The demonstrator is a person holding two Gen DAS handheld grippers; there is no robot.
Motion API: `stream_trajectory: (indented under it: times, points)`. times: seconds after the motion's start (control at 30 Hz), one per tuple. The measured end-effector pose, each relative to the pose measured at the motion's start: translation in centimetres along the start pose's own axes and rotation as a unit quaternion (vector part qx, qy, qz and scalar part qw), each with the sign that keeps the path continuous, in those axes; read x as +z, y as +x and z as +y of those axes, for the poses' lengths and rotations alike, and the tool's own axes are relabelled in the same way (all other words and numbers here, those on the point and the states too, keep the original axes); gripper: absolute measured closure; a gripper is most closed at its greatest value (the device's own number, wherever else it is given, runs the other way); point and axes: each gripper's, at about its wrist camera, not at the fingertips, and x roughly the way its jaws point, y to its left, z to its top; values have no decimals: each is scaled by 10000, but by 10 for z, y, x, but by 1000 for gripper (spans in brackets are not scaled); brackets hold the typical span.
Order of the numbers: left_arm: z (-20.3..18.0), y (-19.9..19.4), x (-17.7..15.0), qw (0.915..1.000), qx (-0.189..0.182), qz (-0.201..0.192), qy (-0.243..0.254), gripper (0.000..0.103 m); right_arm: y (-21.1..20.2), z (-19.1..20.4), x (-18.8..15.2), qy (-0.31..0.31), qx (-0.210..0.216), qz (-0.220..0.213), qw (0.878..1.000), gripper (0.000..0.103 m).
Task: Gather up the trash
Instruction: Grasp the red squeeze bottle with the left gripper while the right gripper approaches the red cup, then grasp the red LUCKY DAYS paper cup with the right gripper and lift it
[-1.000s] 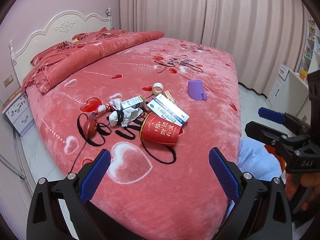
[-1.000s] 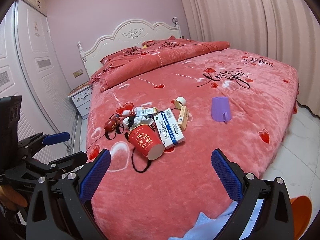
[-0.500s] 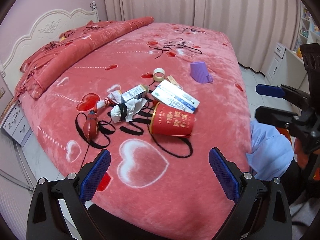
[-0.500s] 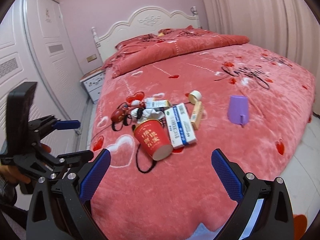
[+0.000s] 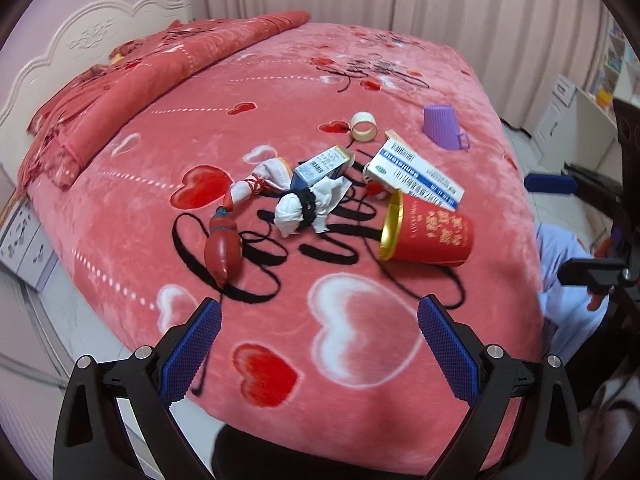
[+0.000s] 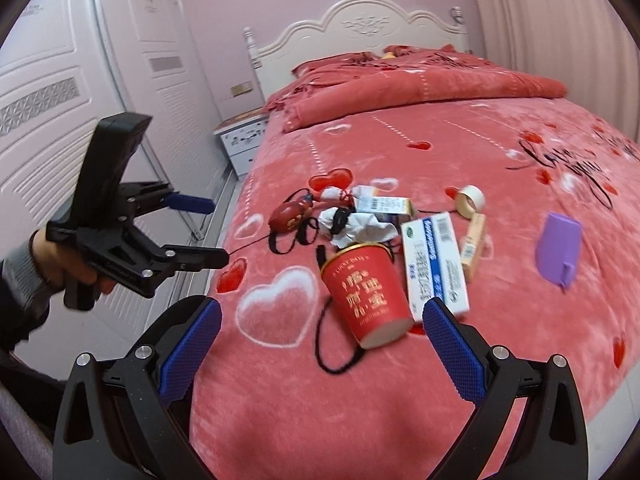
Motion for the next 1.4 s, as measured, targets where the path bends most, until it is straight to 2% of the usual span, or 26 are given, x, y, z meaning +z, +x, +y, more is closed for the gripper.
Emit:
stream_trajectory:
  times: [0.07,0.13,0.27,0.33,0.43,0.67,0.7,0.73,0.77,0.87,1.0,1.2,1.33,1.4]
  points:
    - [7,6,1,9998,-132,41,153,6,6,0,4,-127,-19,-40,9999,5]
    - [16,13,2,9992,-224,50,320,6,16,2,8,-244,28,170,9996,5]
    - [38,33,9,9982,-265,51,536,6,34,1,11,-428,-249,452,9978,5]
    - [51,43,13,9984,-272,118,474,6,39,-3,13,-305,-234,469,9982,5]
    - [71,58,18,9981,-484,172,342,6,43,-7,12,-116,-100,493,9987,5]
    - [97,92,25,9965,-700,390,241,6,58,-11,16,-92,-62,587,9982,5]
    - [98,95,25,9960,-764,386,271,8,61,-12,17,-61,-42,571,9983,5]
    - [99,98,26,9953,-831,389,309,15,61,-13,18,-35,-14,561,9984,5]
    - [100,101,27,9946,-887,416,328,29,63,-14,18,-13,-2,559,9984,5]
    - [103,111,28,9924,-1061,505,375,34,68,-16,18,71,3,578,9983,5]
    - [99,125,25,9900,-1145,664,477,56,73,-19,17,133,9,640,9979,5]
    - [104,127,22,9903,-1149,696,346,64,76,-23,16,150,54,690,9975,5]
    - [95,113,18,9893,-1181,707,484,64,75,-26,13,74,55,703,9975,6]
    - [87,106,16,9887,-1205,721,521,64,75,-28,10,35,87,702,9975,10]
